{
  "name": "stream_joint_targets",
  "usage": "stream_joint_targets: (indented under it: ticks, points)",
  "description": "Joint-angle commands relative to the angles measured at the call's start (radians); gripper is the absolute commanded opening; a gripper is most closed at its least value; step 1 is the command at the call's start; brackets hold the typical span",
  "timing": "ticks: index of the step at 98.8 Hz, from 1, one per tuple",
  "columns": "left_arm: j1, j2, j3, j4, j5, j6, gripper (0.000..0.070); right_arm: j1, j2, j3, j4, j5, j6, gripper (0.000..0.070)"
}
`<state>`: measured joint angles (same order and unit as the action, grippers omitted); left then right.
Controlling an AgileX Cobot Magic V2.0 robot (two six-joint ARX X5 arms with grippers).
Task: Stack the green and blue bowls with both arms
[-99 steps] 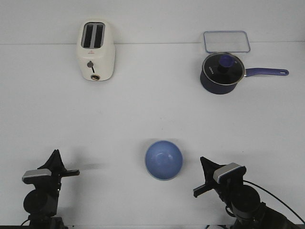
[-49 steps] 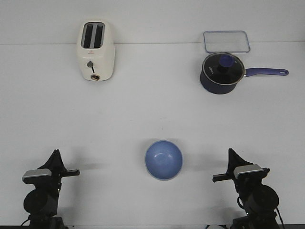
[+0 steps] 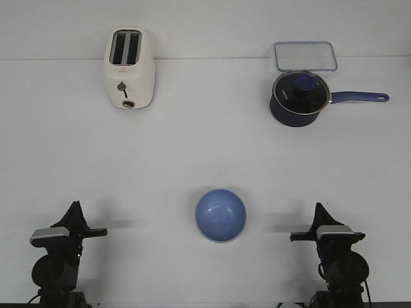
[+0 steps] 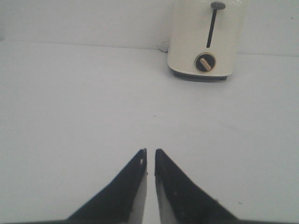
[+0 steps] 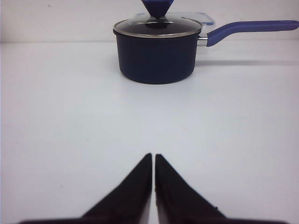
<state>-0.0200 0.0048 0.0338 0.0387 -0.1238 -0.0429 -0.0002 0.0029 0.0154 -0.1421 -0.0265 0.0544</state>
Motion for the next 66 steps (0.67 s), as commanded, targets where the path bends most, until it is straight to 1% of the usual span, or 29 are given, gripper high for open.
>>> stream_joint_targets:
  ticks: [1, 16, 66]
  points:
    - [0.0, -0.002, -0.02, 0.011, 0.005, -0.003, 0.0015, 0.0, -0.002, -0.003, 0.016, 0.0, -0.001, 0.001]
    - [0.0, -0.002, -0.02, 0.011, 0.005, -0.003, 0.0015, 0.0, -0.002, -0.003, 0.046, 0.0, -0.003, 0.001]
    - [0.0, -0.002, -0.02, 0.011, 0.005, -0.003, 0.0015, 0.0, -0.002, -0.003, 0.045, 0.0, -0.003, 0.001]
